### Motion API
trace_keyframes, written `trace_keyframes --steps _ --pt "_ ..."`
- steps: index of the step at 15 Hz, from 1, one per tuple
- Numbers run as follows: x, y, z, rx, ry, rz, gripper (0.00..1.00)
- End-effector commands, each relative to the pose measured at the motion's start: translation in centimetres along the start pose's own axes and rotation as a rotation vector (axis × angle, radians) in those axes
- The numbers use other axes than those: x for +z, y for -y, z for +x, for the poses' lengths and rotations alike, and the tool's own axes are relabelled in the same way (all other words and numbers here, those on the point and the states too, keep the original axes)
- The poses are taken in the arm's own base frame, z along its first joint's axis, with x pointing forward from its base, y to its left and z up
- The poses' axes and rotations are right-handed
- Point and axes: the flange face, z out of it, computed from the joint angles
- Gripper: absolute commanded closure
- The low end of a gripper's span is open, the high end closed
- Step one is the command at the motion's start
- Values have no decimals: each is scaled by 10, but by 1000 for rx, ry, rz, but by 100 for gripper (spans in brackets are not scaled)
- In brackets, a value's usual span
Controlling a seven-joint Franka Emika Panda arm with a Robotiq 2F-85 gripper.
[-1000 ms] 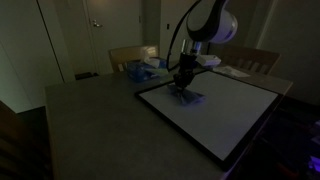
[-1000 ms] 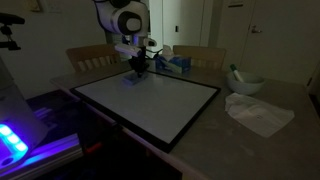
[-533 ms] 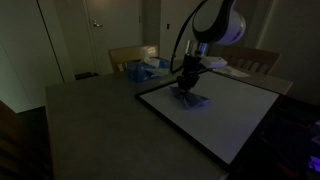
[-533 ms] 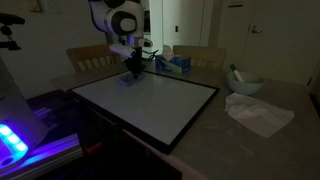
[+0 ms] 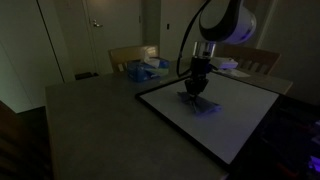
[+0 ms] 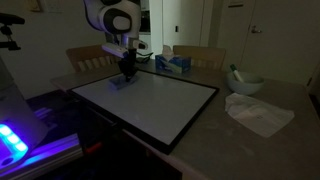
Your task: Use the towel to wipe the whiteboard
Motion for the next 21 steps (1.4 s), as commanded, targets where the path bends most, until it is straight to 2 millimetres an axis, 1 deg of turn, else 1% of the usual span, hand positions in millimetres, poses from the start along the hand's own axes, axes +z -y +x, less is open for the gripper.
trace_keyframes --steps 1,4,9,11,15,20,21 --pt "19 -2 -34 -19 115 34 97" --pt "25 0 -48 -7 127 42 97" --pt "30 0 -73 32 57 9 97" --pt "30 -1 -84 36 5 -15 97" --pt "33 1 -102 40 -84 -31 97" --pt "35 -3 -122 32 -119 -27 97" --pt "45 -6 -107 26 -112 -15 97"
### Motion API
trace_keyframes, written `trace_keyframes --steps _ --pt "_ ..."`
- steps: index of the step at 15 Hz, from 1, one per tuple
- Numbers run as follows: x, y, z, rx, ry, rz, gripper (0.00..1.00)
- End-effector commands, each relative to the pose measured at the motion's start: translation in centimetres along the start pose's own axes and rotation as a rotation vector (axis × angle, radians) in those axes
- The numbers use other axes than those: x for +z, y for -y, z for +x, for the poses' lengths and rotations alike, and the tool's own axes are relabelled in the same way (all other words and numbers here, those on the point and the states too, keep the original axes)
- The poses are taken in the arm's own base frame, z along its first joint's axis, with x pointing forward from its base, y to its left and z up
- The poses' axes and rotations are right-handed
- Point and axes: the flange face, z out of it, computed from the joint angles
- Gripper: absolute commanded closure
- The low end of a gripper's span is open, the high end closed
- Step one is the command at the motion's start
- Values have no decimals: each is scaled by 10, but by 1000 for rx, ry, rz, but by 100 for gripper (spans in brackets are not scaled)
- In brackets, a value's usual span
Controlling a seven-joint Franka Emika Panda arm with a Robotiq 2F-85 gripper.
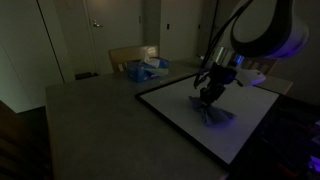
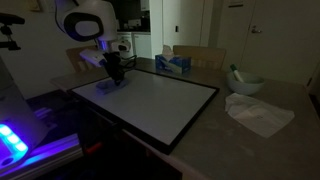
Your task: Use the towel to wipe the whiteboard
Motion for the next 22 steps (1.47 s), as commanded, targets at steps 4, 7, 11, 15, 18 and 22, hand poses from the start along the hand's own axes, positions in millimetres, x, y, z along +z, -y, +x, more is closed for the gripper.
trace_keyframes --steps 4,7,11,15,18,22 --pt "34 -26 -23 -59 136 28 97" --pt "23 -25 -30 -101 155 61 97" --pt "19 -38 -38 -103 199 131 97" --pt "13 -55 -51 -73 277 141 97" --pt "17 -44 -29 -82 351 137 97" --pt "15 -31 -35 -75 424 130 97"
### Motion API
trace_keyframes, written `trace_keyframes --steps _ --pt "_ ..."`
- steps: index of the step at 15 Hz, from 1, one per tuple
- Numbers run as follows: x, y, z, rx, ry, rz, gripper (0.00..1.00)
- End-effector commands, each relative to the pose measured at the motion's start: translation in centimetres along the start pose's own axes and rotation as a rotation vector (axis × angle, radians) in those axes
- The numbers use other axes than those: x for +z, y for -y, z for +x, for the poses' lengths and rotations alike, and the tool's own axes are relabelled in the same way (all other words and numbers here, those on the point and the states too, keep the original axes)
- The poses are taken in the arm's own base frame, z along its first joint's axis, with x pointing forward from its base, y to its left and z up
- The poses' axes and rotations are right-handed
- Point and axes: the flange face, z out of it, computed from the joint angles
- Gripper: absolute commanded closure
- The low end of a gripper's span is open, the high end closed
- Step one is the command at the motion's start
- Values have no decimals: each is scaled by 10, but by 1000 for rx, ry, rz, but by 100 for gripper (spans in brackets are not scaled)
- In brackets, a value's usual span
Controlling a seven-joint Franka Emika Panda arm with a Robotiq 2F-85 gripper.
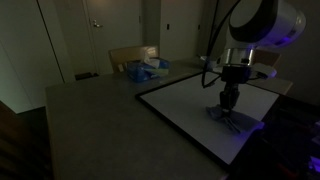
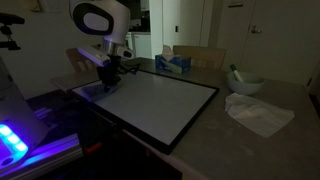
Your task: Use the towel to wipe the whiteboard
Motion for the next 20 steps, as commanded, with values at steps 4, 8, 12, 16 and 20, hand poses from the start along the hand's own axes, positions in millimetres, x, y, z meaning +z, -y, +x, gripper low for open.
trace_keyframes --steps 4,8,12,16,20 --pt "17 19 -11 68 62 0 97" --pt "15 37 -1 111 2 26 97" --pt "15 55 4 103 -16 35 97" --pt "19 71 9 22 -14 0 97" --pt "22 66 19 -23 -44 -23 97"
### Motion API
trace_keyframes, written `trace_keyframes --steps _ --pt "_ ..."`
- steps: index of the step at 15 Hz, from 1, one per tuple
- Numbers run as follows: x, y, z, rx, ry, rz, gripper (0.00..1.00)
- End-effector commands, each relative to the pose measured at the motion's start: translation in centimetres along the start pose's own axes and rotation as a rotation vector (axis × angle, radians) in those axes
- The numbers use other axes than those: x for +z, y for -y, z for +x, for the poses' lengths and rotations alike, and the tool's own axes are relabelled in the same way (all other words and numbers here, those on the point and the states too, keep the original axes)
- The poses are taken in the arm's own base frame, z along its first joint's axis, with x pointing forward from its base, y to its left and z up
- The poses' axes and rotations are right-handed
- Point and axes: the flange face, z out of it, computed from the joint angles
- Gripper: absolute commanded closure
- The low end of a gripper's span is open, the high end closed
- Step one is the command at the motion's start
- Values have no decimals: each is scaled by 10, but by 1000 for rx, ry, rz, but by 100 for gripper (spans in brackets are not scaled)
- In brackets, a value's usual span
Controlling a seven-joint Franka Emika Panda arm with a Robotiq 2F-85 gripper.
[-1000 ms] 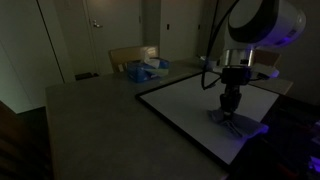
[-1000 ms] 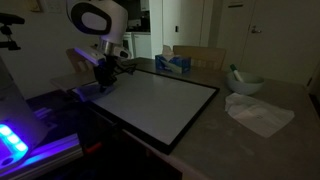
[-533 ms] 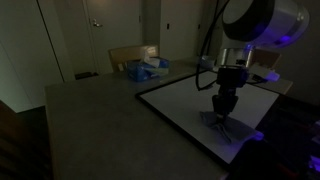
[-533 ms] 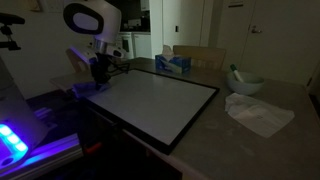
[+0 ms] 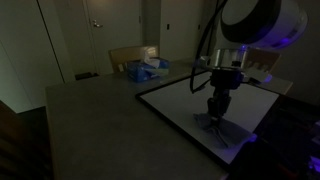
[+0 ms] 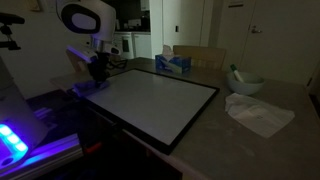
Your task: Use the towel to wipe the whiteboard
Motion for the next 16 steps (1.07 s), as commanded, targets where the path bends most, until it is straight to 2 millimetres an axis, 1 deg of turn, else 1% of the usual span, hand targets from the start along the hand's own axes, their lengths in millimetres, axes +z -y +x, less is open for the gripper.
trace_keyframes --steps 1,3,6,9,11,16 --pt "9 -10 16 -12 -34 -8 97" --pt "6 -12 28 -29 -73 -1 97" --pt "-5 -17 52 -91 -174 36 97" --pt "-7 -26 73 -151 -203 66 97" --pt "-5 -31 84 -184 -207 80 97" --pt "-8 -31 101 -245 -206 92 97"
